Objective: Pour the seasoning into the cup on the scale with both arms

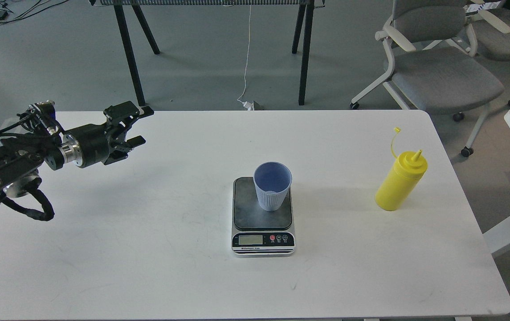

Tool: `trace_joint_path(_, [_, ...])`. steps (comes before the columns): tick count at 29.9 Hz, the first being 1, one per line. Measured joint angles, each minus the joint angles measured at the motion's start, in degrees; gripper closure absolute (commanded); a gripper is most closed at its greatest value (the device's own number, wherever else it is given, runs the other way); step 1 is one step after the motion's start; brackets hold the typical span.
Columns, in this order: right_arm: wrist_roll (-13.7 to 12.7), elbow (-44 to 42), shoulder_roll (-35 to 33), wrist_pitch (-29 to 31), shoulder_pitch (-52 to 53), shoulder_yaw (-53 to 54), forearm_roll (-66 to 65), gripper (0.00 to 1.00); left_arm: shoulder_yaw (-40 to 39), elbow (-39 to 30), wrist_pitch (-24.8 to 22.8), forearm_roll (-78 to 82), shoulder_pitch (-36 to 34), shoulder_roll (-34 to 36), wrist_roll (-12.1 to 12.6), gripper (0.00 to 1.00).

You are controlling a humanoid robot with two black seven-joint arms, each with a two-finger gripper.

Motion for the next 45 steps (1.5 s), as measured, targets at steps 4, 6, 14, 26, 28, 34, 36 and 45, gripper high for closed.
trace_joint_path(4, [-0.7,-8.7,-5.0,0.0,11.2,-1.6,-0.4,0.01,0.0,0.0,0.0,0.0,-0.4,0.1,0.0,0.01])
trace_joint_path(6, [-1.5,-13.7,-6.4,0.0,18.4,-5.0,-1.0,0.01,-0.1,0.0,0.0,0.0,-0.5,0.1,0.0,0.01])
trace_joint_path(14, [-2.3,-29.5,-6.2,0.0,49.4,-26.2,-6.0,0.01,-0.7,-0.1,0.0,-0.1,-0.8,0.3,0.0,0.01])
trace_joint_path(26, [-2.1,-35.9,4.7,0.0,66.7,-37.8,-11.8,0.01,-3.4,-0.2,0.0,-0.7,-1.4,-0.3,0.0,0.01])
trace_joint_path(28, [-2.1,-37.1,6.9,0.0,67.6,-38.0,-13.3,0.01,-3.9,-0.2,0.0,-0.7,-1.7,-0.5,0.0,0.01])
trace_joint_path(34, [-1.9,-39.7,13.0,0.0,69.6,-39.7,-17.0,0.01,-5.5,-0.2,0.0,-0.9,-1.9,-0.7,0.0,0.01])
trace_joint_path(36, [-1.8,-41.0,14.6,0.0,70.9,-41.6,-17.8,0.01,-6.4,-0.2,0.0,-0.9,-1.9,-0.7,0.0,0.01])
trace_joint_path(45, [-1.5,-47.4,23.6,0.0,76.2,-49.2,-18.3,0.01,-9.1,-0.1,0.0,-1.0,-3.0,-1.6,0.0,0.01])
